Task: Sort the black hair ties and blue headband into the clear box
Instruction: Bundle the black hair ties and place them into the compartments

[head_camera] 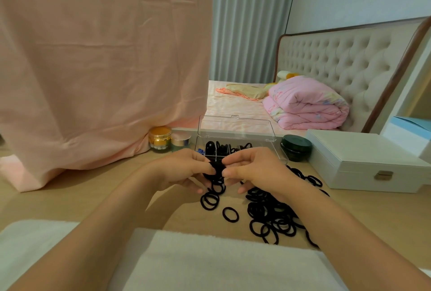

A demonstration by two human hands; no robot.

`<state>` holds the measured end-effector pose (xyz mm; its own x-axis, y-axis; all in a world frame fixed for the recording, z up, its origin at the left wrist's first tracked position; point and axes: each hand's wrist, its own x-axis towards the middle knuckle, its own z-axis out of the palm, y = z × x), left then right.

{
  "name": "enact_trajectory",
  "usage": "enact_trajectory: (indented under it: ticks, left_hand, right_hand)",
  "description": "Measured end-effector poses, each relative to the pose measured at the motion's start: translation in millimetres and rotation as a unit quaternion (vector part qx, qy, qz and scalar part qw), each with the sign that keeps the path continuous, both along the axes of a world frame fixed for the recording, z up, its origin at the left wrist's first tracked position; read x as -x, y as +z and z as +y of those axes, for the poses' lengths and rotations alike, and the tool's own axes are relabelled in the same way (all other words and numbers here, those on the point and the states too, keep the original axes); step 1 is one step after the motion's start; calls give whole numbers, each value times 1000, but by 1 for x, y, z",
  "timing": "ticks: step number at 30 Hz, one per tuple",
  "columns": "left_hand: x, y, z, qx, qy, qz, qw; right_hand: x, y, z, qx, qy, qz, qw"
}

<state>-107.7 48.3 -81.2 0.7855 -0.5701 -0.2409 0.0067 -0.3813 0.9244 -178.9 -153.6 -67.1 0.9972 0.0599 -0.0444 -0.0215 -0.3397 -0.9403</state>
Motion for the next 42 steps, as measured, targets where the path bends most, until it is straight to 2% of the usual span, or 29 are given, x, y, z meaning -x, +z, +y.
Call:
enact_trajectory:
  ticks: [2, 4, 7, 10, 11, 13, 16, 20, 22, 24, 26, 28, 30, 35, 40, 42]
  left_hand:
    - [-3, 2, 6, -16, 36, -23, 999]
    - [-7, 2, 13, -42, 67, -50, 996]
    - [-11, 2, 21, -86, 73, -73, 991]
    - [-12, 1, 23, -118, 67, -75, 988]
    - [-12, 1, 23, -128, 66, -75, 987]
    - [-13, 1, 23, -143, 66, -76, 985]
    - [-14, 0, 23, -153, 69, -86, 982]
    - [-13, -4, 18, -151, 71, -95, 981]
    - [-13, -6, 16, -147, 74, -105, 981]
    - [-12, -7, 14, -148, 76, -124, 978]
    - [-12, -8, 11, -144, 81, -139, 976]
    - [-11, -10, 7, -142, 81, -147, 976]
    - [-8, -10, 2, -134, 66, -150, 977]
    - [0, -2, -5, -37, 16, -102, 994]
    - [4, 4, -1, 43, -12, -18, 999]
    - [7, 4, -3, 43, -9, -31, 999]
  right_hand:
    - [-2, -1, 2, 26, -9, -21, 999]
    - [-7, -7, 6, 145, -27, -62, 987]
    - [-18, -17, 17, 337, 1, -103, 936]
    - [-29, -22, 29, 482, 65, -87, 870]
    - [-32, -23, 31, 513, 81, -81, 851]
    - [-38, -25, 34, 535, 93, -63, 837]
    - [-42, -25, 34, 542, 102, -39, 833]
    - [-38, -26, 26, 540, 109, -68, 832]
    - [-34, -25, 19, 519, 130, -59, 843]
    - [-29, -17, 11, 420, 131, -42, 897]
    - [-21, -5, 7, 258, 129, -21, 957]
    - [-13, 5, 7, 98, 143, 1, 985]
    - [-9, 8, 10, 5, 146, 11, 989]
    - [-16, -4, 12, 90, 40, -12, 995]
    - [-18, -8, 17, 174, -31, -67, 982]
    - [-19, -8, 17, 196, -42, -88, 976]
